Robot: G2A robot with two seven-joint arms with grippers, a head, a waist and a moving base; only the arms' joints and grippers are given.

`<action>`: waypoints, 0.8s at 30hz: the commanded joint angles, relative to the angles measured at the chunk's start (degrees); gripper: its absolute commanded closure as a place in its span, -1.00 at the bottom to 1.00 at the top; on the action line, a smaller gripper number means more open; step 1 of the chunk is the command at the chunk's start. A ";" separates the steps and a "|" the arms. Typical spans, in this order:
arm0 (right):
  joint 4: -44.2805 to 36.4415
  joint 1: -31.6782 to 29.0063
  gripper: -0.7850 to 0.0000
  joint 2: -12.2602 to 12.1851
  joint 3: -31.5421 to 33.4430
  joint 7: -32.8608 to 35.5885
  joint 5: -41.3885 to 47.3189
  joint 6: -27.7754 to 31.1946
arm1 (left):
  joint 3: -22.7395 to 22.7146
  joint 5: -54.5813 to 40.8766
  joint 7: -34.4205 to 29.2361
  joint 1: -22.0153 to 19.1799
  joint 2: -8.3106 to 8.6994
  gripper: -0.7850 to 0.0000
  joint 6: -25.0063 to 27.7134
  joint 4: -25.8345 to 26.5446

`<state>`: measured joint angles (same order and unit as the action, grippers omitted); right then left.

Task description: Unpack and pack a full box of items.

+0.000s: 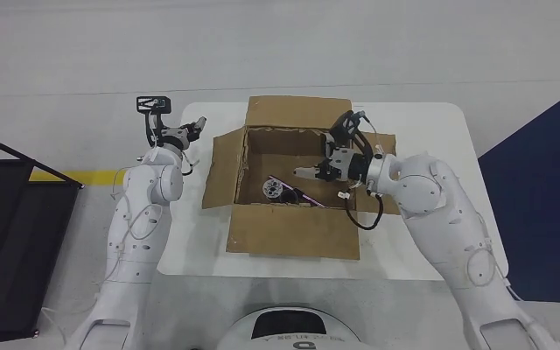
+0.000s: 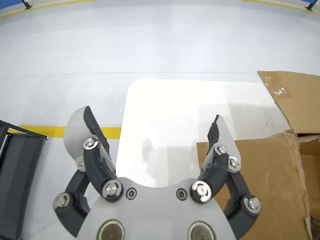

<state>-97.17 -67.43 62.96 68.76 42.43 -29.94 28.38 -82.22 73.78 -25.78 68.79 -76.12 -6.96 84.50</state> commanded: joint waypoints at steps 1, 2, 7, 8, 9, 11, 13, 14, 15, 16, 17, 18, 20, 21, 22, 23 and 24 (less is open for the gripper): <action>0.00 0.00 -1.00 0.00 -0.01 0.00 0.00 0.00 | -0.02 -0.01 0.00 0.00 0.00 -1.00 0.00 0.00; 0.06 0.01 -1.00 -0.01 -0.32 0.53 -0.87 -0.21 | -0.02 -0.01 0.00 0.00 0.00 -1.00 0.00 0.00; 3.95 6.09 -1.00 1.07 -7.39 8.90 -6.35 -7.16 | -0.02 -0.01 0.00 0.00 0.00 -1.00 0.00 0.00; 5.20 7.44 -1.00 1.32 -8.65 10.31 -6.64 -7.78 | -0.02 -0.01 0.00 0.00 0.00 -1.00 0.00 0.00; 6.47 8.65 -0.92 1.59 -9.69 11.08 -6.66 -8.66 | -0.02 -0.01 0.00 0.00 0.00 -1.00 0.00 0.00; 8.75 10.72 -0.22 2.15 -11.56 12.53 -6.52 -11.16 | -0.02 -0.01 0.00 0.00 0.00 -1.00 0.00 0.00; 10.03 12.58 0.10 2.69 -13.42 14.83 -6.15 -13.45 | -0.02 -0.01 0.00 0.00 0.00 -1.00 0.00 0.00; 10.25 13.46 0.14 2.95 -14.68 16.87 -6.01 -13.82 | -0.02 -0.01 0.00 0.00 0.00 -1.00 0.00 0.00; 10.54 14.35 0.15 3.20 -15.88 18.57 -6.01 -13.86 | -0.02 -0.01 0.00 0.00 0.00 -1.00 0.00 0.00; 11.31 15.13 0.14 3.47 -16.76 19.27 -6.07 -14.77 | -0.02 -0.01 0.00 0.00 0.00 -1.00 0.00 0.00; 12.34 16.04 0.18 3.83 -17.91 20.25 -6.44 -16.45 | -0.02 -0.01 0.00 0.00 0.00 -1.00 0.00 0.00; 13.29 16.97 0.23 4.27 -19.24 21.03 -6.60 -17.97 | -0.02 -0.01 0.00 0.00 0.00 -1.00 0.00 0.00; 14.93 18.58 0.25 5.24 -21.79 21.56 -5.85 -19.64 | -0.02 -0.01 0.00 0.00 0.00 -1.00 0.00 0.00; 15.77 19.23 0.26 5.68 -22.96 21.98 -5.46 -20.06 | -0.02 -0.01 0.00 0.00 0.00 -1.00 0.00 0.00; 16.53 19.88 0.26 6.07 -23.97 22.38 -5.26 -20.32 | -0.02 -0.01 0.00 0.00 0.00 -1.00 0.00 0.00; 17.32 20.38 0.28 6.40 -24.88 22.85 -5.17 -20.57 | -0.02 -0.01 0.00 0.00 0.00 -1.00 0.00 0.00; 18.12 20.89 0.29 6.70 -25.61 23.20 -5.14 -20.84 | -0.02 -0.01 0.00 0.00 0.00 -1.00 0.00 0.00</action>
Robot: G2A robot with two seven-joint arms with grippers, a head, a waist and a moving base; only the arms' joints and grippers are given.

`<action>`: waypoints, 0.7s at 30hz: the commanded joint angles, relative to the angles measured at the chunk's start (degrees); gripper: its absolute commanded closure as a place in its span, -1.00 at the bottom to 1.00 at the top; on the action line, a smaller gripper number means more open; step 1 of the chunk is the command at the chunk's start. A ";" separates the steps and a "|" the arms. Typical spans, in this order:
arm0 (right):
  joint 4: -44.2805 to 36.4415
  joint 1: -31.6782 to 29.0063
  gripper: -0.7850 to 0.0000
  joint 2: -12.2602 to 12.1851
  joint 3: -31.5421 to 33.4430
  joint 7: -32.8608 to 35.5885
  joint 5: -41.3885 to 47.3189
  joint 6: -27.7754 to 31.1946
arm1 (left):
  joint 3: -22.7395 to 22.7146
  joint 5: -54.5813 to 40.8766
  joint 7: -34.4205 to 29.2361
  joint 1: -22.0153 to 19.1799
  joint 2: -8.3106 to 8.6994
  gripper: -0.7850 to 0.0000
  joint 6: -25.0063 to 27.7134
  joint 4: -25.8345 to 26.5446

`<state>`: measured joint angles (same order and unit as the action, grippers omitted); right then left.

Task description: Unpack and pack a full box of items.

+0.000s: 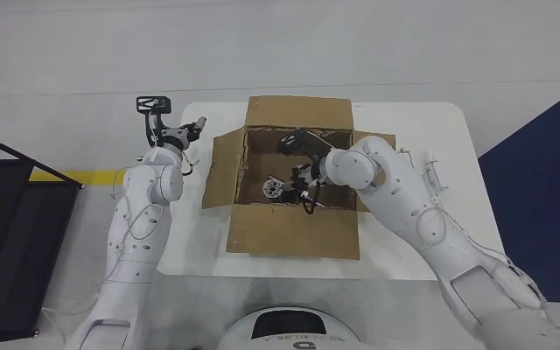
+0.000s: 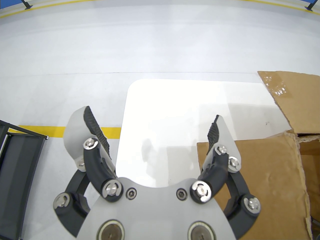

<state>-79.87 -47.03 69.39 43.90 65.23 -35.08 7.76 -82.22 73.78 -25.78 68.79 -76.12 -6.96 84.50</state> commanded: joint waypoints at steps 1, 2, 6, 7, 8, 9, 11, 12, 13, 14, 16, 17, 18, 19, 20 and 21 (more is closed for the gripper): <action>1.59 0.97 0.30 0.55 -1.47 0.89 -0.01 -0.44 | -0.02 -0.01 0.00 0.00 0.00 -1.00 0.00 0.00; 2.25 1.37 0.35 0.80 -2.08 1.25 0.01 -0.50 | -0.02 -0.01 0.00 0.00 0.00 -1.00 0.00 0.00; 4.03 2.23 0.34 1.40 -3.17 1.87 0.92 0.35 | -0.02 -0.01 0.00 0.00 0.00 -1.00 0.00 0.00; 4.34 2.33 0.32 1.43 -3.16 1.91 0.92 0.34 | -0.02 -0.01 0.00 0.00 0.00 -1.00 0.00 0.00; 4.58 2.42 0.32 1.44 -3.14 1.92 0.43 -0.27 | -0.02 -0.01 0.00 0.00 0.00 -1.00 0.00 0.00; 4.68 2.46 0.32 1.45 -3.24 2.02 -0.30 -0.98 | -0.02 -0.01 0.00 0.00 0.00 -1.00 0.00 0.00; 4.74 2.52 0.33 1.53 -3.66 2.81 -1.20 -1.61 | -0.02 -0.01 0.00 0.00 0.00 -1.00 0.00 0.00; 4.97 2.61 0.34 1.58 -3.93 3.37 -1.70 -1.90 | -0.02 -0.01 0.00 0.00 0.00 -1.00 0.00 0.00; 5.21 2.76 0.35 1.68 -4.31 4.03 -2.22 -2.24 | -0.02 -0.01 0.00 0.00 0.00 -1.00 0.00 0.00; 5.47 2.93 0.35 1.80 -4.78 4.56 -2.86 -2.55 | -0.02 -0.01 0.00 0.00 0.00 -1.00 0.00 0.00; 5.97 3.26 0.35 2.10 -5.66 5.30 -3.66 -2.92 | -0.02 -0.01 0.00 0.00 0.00 -1.00 0.00 0.00; 6.19 3.44 0.34 2.26 -6.01 5.44 -3.97 -3.15 | -0.02 -0.01 0.00 0.00 0.00 -1.00 0.00 0.00; 6.40 3.59 0.33 2.42 -6.31 5.54 -4.04 -3.18 | -0.02 -0.01 0.00 0.00 0.00 -1.00 0.00 0.00; 6.71 3.73 0.32 2.56 -6.52 5.60 -4.00 -3.16 | -0.02 -0.01 0.00 0.00 0.00 -1.00 0.00 0.00; 7.08 3.89 0.33 2.70 -6.66 5.56 -3.93 -3.22 | -0.02 -0.01 0.00 0.00 0.00 -1.00 0.00 0.00; 7.61 4.08 0.37 2.83 -6.76 5.38 -4.14 -3.59 | -0.02 -0.01 0.00 0.00 0.00 -1.00 0.00 0.00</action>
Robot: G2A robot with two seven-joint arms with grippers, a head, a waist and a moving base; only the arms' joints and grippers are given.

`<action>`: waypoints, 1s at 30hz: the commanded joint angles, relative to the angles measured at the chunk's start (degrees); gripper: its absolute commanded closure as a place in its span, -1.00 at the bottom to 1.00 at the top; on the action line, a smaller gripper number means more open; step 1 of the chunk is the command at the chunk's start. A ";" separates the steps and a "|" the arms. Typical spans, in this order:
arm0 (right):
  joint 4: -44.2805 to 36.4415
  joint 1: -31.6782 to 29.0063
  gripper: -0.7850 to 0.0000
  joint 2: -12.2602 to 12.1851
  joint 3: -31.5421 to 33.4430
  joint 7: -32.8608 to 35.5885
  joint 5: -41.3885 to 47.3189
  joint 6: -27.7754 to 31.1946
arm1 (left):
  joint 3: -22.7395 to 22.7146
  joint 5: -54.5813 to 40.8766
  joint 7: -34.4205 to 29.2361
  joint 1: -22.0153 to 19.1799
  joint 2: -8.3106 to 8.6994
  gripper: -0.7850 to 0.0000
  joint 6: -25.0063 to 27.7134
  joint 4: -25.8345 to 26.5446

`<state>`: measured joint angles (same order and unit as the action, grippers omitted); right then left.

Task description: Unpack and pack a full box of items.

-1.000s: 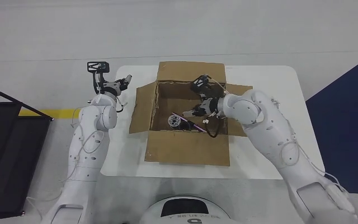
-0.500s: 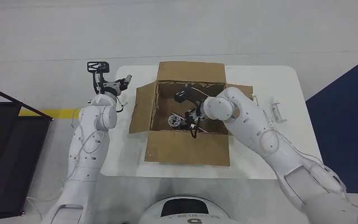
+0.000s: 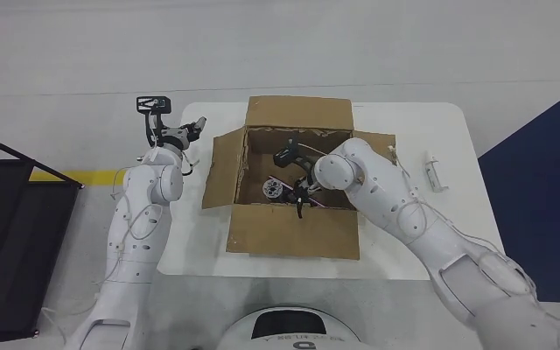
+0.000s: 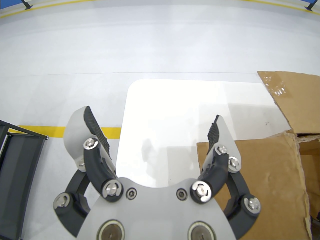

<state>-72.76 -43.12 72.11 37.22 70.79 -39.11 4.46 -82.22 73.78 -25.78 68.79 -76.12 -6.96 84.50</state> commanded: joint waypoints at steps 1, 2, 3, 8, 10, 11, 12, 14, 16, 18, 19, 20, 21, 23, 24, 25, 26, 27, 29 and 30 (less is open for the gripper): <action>0.91 0.36 0.40 0.26 -0.22 -0.49 -0.39 -0.78 | -0.02 -0.01 0.00 0.00 0.00 -1.00 0.00 0.00; 1.31 0.48 0.43 0.41 -0.37 -0.79 -0.60 -1.25 | -0.02 -0.01 0.00 0.00 0.00 -1.00 0.00 0.00; 1.60 0.62 0.51 0.56 -0.54 -1.02 -0.75 -1.47 | -0.02 -0.01 0.00 0.00 0.00 -1.00 0.00 0.00; 1.40 0.63 1.00 0.68 0.16 -2.64 -0.54 -0.59 | -0.02 -0.01 0.00 0.00 0.00 -1.00 0.00 0.00; 0.10 -0.09 1.00 0.18 1.75 -3.77 -0.13 0.20 | -0.02 -0.01 0.00 0.00 0.00 -1.00 0.00 0.00; -0.74 -0.69 1.00 -0.21 2.80 -4.26 0.01 0.70 | -0.02 -0.01 0.00 0.00 0.00 -1.00 0.00 0.00; -1.85 -1.47 1.00 -0.70 4.17 -5.07 0.22 1.28 | -0.02 -0.01 0.00 0.00 0.00 -1.00 0.00 0.00; -4.77 -3.76 1.00 -1.92 7.58 -7.20 0.49 2.48 | -0.02 -0.01 0.00 0.00 0.00 -1.00 0.00 0.00; -8.55 -7.13 1.00 -3.42 12.12 -10.10 0.60 3.56 | -0.02 -0.01 0.00 0.00 0.00 -1.00 0.00 0.00; -13.45 -11.76 1.00 -5.05 17.84 -14.10 1.03 4.58 | -0.02 -0.01 0.00 0.00 0.00 -1.00 0.00 0.00; -15.97 -14.65 1.00 -5.88 21.03 -16.11 1.38 5.18 | -0.02 -0.01 0.00 0.00 0.00 -1.00 0.00 0.00; -18.60 -17.79 1.00 -6.70 24.84 -18.86 2.12 5.71 | -0.02 -0.01 0.00 0.00 0.00 -1.00 0.00 0.00; -21.14 -21.23 1.00 -7.47 28.52 -21.20 2.83 6.58 | -0.02 -0.01 0.00 0.00 0.00 -1.00 0.00 0.00; -25.74 -28.84 1.00 -8.81 36.77 -27.16 5.09 8.32 | -0.02 -0.01 0.00 0.00 0.00 -1.00 0.00 0.00; -27.63 -32.66 1.00 -9.33 40.73 -30.18 5.95 9.23 | -0.02 -0.01 0.00 0.00 0.00 -1.00 0.00 0.00; -28.73 -36.63 1.00 -9.76 45.43 -34.52 6.71 8.80 | -0.02 -0.01 0.00 0.00 0.00 -1.00 0.00 0.00; -30.03 -40.54 1.00 -10.02 48.98 -37.88 7.56 8.62 | -0.02 -0.01 0.00 0.00 0.00 -1.00 0.00 0.00; -31.01 -44.25 1.00 -10.14 52.48 -41.73 9.02 8.18 | -0.02 -0.01 0.00 0.00 0.00 -1.00 0.00 0.00; -31.98 -50.94 1.00 -10.12 58.38 -48.69 12.54 7.06 | -0.02 -0.01 0.00 0.00 0.00 -1.00 0.00 0.00; -32.13 -53.76 1.00 -10.02 60.86 -51.83 14.22 6.09 | -0.02 -0.01 0.00 0.00 0.00 -1.00 0.00 0.00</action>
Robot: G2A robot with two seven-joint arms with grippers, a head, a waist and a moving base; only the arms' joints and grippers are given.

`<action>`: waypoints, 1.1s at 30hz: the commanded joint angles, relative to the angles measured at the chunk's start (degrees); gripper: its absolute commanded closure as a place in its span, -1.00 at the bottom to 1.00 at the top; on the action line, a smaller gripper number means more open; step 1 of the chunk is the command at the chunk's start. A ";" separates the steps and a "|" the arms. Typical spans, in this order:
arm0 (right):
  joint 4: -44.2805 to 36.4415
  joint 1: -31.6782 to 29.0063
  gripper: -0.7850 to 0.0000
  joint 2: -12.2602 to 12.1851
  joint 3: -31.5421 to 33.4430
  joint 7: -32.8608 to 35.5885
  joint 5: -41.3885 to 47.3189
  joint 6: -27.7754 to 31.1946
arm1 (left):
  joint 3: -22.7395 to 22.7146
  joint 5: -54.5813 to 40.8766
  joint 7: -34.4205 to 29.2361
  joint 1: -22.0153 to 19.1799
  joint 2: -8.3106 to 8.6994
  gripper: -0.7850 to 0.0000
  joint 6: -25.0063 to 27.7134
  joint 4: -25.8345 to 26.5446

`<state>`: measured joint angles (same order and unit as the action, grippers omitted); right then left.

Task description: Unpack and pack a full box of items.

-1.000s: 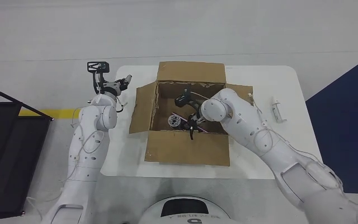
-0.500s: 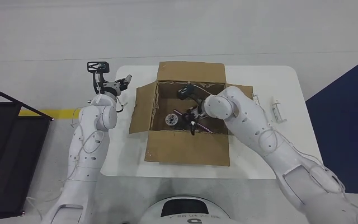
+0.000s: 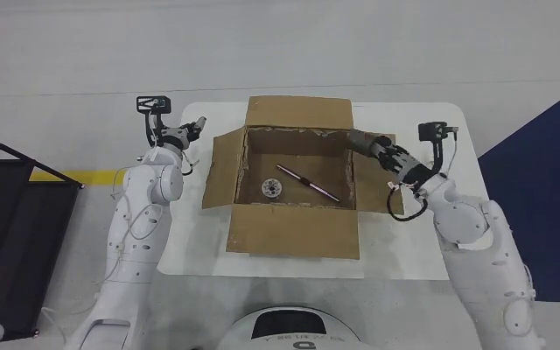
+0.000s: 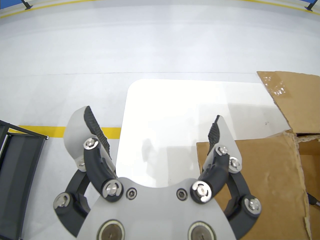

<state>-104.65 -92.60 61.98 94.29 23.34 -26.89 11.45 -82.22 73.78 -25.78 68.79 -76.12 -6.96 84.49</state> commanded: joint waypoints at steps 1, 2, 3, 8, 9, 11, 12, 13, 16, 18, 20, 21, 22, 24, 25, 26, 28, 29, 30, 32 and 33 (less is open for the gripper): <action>-0.13 -6.68 1.00 0.26 6.06 -7.40 3.99 -1.84 | -0.02 -0.01 0.00 0.00 0.00 -1.00 0.00 0.00; 0.06 -8.81 1.00 0.46 8.06 -10.37 6.37 -2.71 | -0.02 -0.01 0.00 0.00 0.00 -1.00 0.00 0.00; 0.49 -10.60 1.00 0.66 9.74 -12.76 8.14 -4.11 | -0.02 -0.01 0.00 0.00 0.00 -1.00 0.00 0.00; 1.58 -13.02 1.00 1.36 13.34 -16.95 13.55 -13.86 | -0.02 -0.01 0.00 0.00 0.00 -1.00 0.00 0.00; 1.84 -12.77 1.00 1.41 13.49 -16.89 13.77 -15.04 | -0.02 -0.01 0.00 0.00 0.00 -1.00 0.00 0.00; 1.78 -12.36 1.00 1.57 13.41 -16.88 14.74 -16.33 | -0.02 -0.01 0.00 0.00 0.00 -1.00 0.00 0.00; 1.64 -12.30 1.00 1.67 13.51 -17.77 15.33 -16.18 | -0.02 -0.01 0.00 0.00 0.00 -1.00 0.00 0.00; 1.64 -12.30 1.00 1.67 13.51 -17.77 15.33 -16.18 | -0.02 -0.01 0.00 0.00 0.00 -1.00 0.00 0.00; 1.64 -12.30 1.00 1.67 13.51 -17.77 15.33 -16.18 | -0.02 -0.01 0.00 0.00 0.00 -1.00 0.00 0.00; 1.64 -12.30 1.00 1.67 13.51 -17.77 15.33 -16.18 | -0.02 -0.01 0.00 0.00 0.00 -1.00 0.00 0.00; 1.56 -12.15 1.00 1.68 13.12 -18.32 13.86 -17.59 | -0.02 -0.01 0.00 0.00 0.00 -1.00 0.00 0.00; 0.87 -11.54 1.00 1.74 11.72 -19.57 10.56 -20.74 | -0.02 -0.01 0.00 0.00 0.00 -1.00 0.00 0.00; 0.31 -10.36 1.00 1.72 9.71 -18.74 7.09 -24.61 | -0.02 -0.01 0.00 0.00 0.00 -1.00 0.00 0.00; 1.27 -6.56 1.00 1.42 8.06 -12.85 3.89 -31.63 | -0.02 -0.01 0.00 0.00 0.00 -1.00 0.00 0.00; 2.32 -4.42 1.00 1.09 8.08 -8.42 2.31 -34.63 | -0.02 -0.01 0.00 0.00 0.00 -1.00 0.00 0.00; 3.40 -2.32 1.00 0.78 8.45 -4.69 1.10 -37.53 | -0.02 -0.01 0.00 0.00 0.00 -1.00 0.00 0.00; 5.38 1.60 1.00 0.04 8.46 1.20 -4.91 -44.03 | -0.02 -0.01 0.00 0.00 0.00 -1.00 0.00 0.00; 5.88 3.39 1.00 -0.14 8.03 2.72 -7.23 -47.27 | -0.02 -0.01 0.00 0.00 0.00 -1.00 0.00 0.00; 6.57 4.58 1.00 -0.35 7.22 4.91 -9.62 -49.40 | -0.02 -0.01 0.00 0.00 0.00 -1.00 0.00 0.00; 7.58 7.26 1.00 -0.90 6.48 9.74 -14.06 -52.19 | -0.02 -0.01 0.00 0.00 0.00 -1.00 0.00 0.00; 8.49 8.24 1.00 -1.13 6.19 12.15 -15.87 -53.57 | -0.02 -0.01 0.00 0.00 0.00 -1.00 0.00 0.00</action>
<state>-96.99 -85.60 61.09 100.69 32.31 -40.44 -40.45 -82.22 73.78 -25.78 68.79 -76.12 -6.96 84.50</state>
